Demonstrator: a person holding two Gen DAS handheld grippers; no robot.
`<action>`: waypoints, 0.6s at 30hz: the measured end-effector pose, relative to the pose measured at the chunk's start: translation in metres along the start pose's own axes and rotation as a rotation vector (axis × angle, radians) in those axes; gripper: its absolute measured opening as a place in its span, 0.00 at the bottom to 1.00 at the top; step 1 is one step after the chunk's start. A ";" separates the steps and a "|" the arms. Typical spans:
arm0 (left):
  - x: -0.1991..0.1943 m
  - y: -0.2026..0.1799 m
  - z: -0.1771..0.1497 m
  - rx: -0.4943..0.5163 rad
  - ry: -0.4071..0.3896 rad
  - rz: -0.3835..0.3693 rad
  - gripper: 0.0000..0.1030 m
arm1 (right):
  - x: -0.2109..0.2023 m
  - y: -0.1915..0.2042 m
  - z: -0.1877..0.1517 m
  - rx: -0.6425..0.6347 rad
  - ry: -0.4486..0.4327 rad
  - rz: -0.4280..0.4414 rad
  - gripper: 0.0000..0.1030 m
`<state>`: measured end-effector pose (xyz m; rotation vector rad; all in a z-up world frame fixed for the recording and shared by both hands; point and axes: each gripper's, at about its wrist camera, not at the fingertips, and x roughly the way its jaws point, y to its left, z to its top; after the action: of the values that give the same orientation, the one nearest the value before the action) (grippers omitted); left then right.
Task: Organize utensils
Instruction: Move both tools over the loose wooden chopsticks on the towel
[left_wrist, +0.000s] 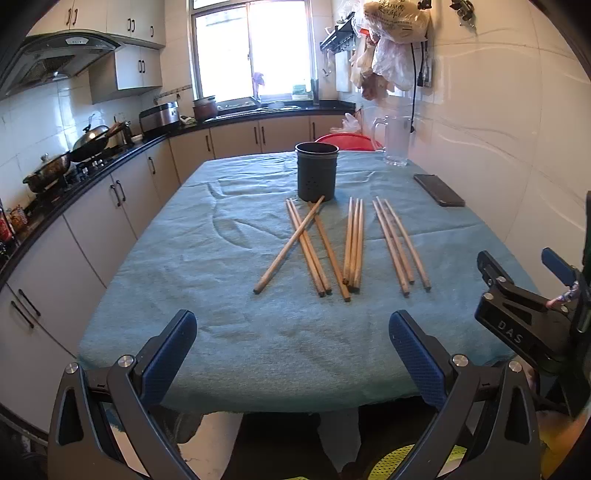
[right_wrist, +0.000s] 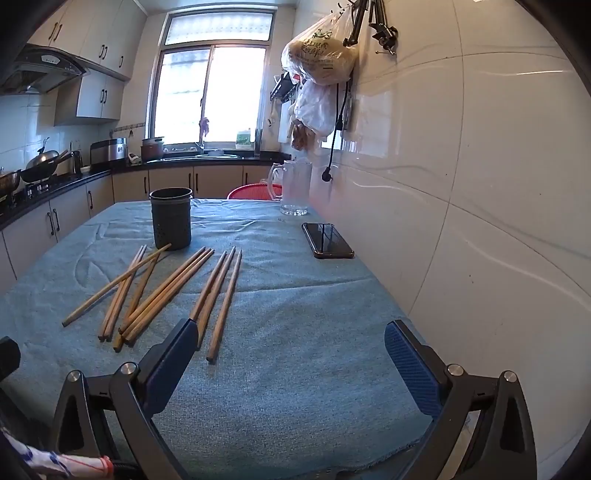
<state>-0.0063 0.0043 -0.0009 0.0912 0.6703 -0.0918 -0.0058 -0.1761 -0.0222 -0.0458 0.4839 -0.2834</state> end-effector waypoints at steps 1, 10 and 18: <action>-0.001 -0.001 0.000 0.006 -0.003 -0.002 1.00 | 0.001 0.000 0.000 0.000 0.001 -0.001 0.99; -0.022 -0.006 0.003 0.046 -0.114 -0.078 1.00 | 0.004 0.003 0.004 -0.020 0.014 0.008 0.99; -0.020 0.009 0.005 -0.026 -0.105 -0.088 1.00 | 0.006 0.007 0.006 -0.047 0.022 0.007 0.99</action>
<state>-0.0178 0.0133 0.0158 0.0318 0.5705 -0.1712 0.0044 -0.1717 -0.0202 -0.0865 0.5127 -0.2661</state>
